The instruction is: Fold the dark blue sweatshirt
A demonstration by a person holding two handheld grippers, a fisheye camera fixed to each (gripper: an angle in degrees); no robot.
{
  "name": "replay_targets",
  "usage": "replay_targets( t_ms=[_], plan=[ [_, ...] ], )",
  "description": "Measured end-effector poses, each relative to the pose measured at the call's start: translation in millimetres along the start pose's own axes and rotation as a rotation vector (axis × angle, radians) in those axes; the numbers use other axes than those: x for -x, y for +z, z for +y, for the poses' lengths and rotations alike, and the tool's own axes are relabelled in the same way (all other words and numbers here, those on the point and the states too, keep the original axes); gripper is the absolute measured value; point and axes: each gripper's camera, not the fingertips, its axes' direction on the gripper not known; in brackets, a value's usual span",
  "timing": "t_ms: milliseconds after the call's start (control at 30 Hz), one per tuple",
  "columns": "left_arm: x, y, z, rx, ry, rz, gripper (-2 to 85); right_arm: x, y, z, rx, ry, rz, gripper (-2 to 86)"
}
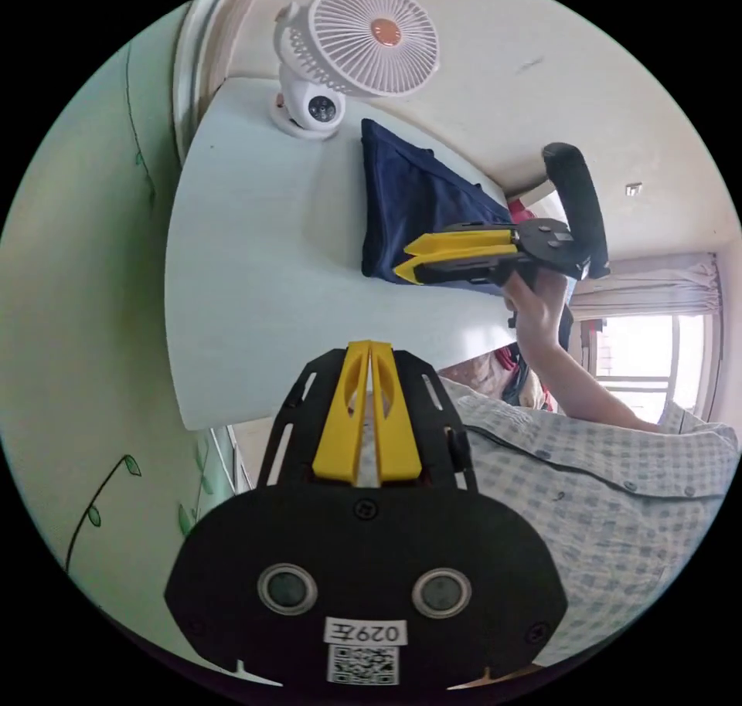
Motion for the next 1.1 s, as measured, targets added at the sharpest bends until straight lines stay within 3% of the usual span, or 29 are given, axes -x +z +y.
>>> replay_targets(
  t_ms=[67,267,400,467,567,633,833,900,967,1100],
  plan=[
    [12.5,-3.4,11.7,-0.018,-0.032,0.033,-1.0,9.2,23.3,-12.8,0.103,-0.011,0.027,11.5],
    [43.0,1.7,32.1,-0.037,-0.113,0.1,-1.0,44.2,41.4,-10.2,0.132,-0.066,0.374,7.2],
    [44.8,18.7,22.8,-0.003,-0.084,0.179,-1.0,36.8,39.2,-2.0,0.143,-0.05,0.416,4.0],
    [39.3,27.6,14.6,0.028,-0.057,0.185,-1.0,19.6,29.5,6.0,0.11,-0.007,0.339,2.5],
    [25.9,44.8,-2.0,0.085,-0.002,0.204,-1.0,-33.7,-7.8,31.3,0.002,0.123,0.035,1.3],
    [13.1,58.4,-15.6,0.124,0.035,0.212,-1.0,-90.9,-62.2,77.5,-0.237,0.257,-0.184,0.9],
    [-23.4,93.8,-52.7,0.205,0.103,0.225,-1.0,-233.5,-181.7,290.0,-0.76,0.643,-0.324,0.5],
    [-36.3,105.9,-64.8,0.23,0.118,0.216,-1.0,-269.1,-184.1,360.8,-0.819,0.797,-0.331,0.5],
    [-50.9,119.5,-77.4,0.253,0.132,0.21,-1.0,-309.6,-162.3,418.8,-0.775,0.98,-0.367,0.6],
    [-98.5,158.3,-111.5,0.307,0.2,0.225,-0.9,-393.3,-79.1,493.7,-0.466,1.173,-0.492,0.6]
  ],
)
